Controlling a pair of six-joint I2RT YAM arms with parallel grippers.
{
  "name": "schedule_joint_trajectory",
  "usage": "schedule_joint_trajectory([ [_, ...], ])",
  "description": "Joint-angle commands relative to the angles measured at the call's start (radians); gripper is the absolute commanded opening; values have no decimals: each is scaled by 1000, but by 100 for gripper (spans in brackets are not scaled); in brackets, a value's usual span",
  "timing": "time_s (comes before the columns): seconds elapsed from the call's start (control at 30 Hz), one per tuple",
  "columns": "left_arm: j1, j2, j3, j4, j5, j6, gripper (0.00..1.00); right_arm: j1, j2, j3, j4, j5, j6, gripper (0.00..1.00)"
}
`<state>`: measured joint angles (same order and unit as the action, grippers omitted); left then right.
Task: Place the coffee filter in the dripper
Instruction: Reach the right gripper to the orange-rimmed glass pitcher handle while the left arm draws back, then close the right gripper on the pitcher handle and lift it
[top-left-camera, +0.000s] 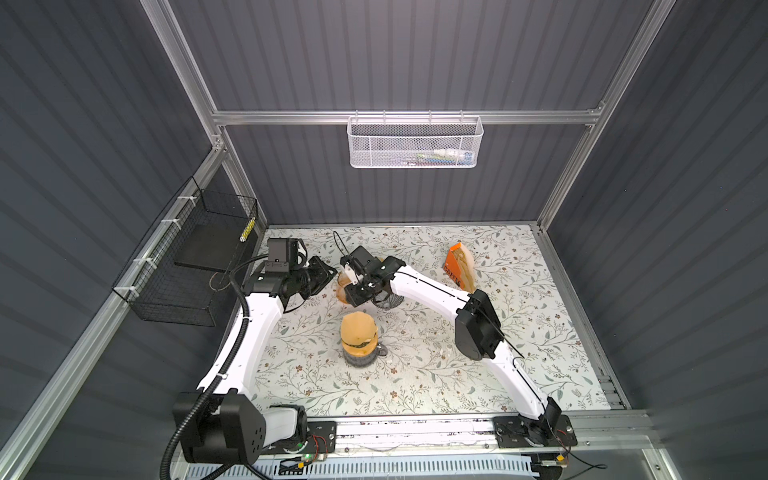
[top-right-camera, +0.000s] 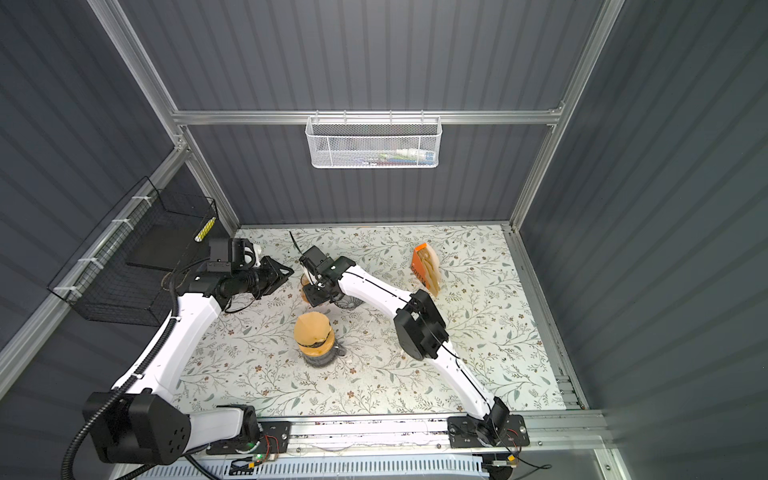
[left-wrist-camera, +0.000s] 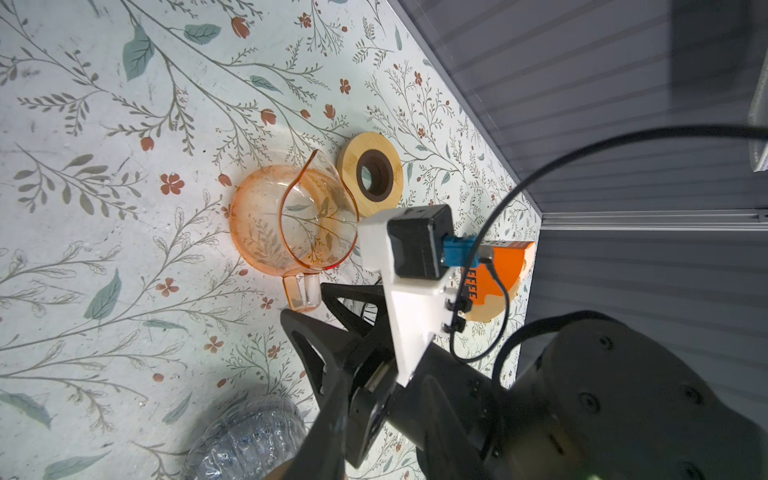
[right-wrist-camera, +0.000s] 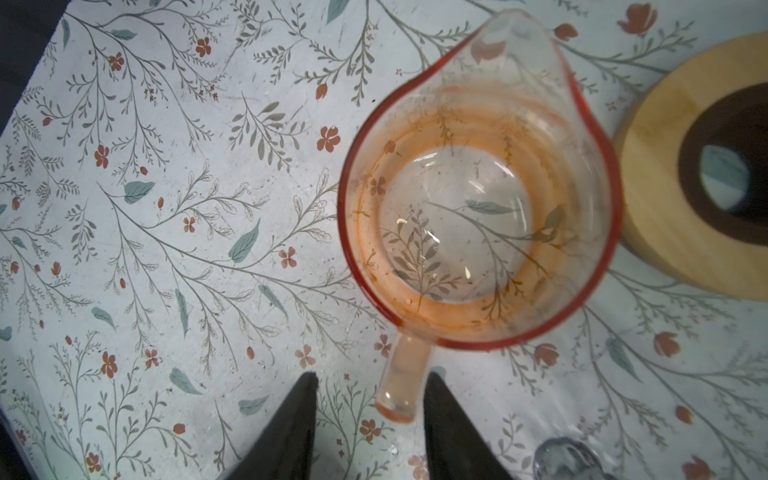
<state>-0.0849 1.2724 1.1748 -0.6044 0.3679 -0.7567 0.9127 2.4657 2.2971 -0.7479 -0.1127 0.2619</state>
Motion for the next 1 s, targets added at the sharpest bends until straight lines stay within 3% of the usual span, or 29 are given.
schedule_joint_trajectory([
  [0.0,7,-32,-13,-4,22,-12,32,8,25,33,-25,51,-12,44],
  [0.23,10,-64,-28,0,26,-20,32,14,38,48,-33,104,-21,42],
  [0.63,13,-116,-58,8,39,-19,32,15,42,60,-44,161,-24,22],
  [0.8,16,-137,-69,2,36,-7,32,21,45,73,-50,162,-26,25],
  [0.97,17,-146,-80,-3,43,-3,32,32,50,81,-56,156,-23,41],
])
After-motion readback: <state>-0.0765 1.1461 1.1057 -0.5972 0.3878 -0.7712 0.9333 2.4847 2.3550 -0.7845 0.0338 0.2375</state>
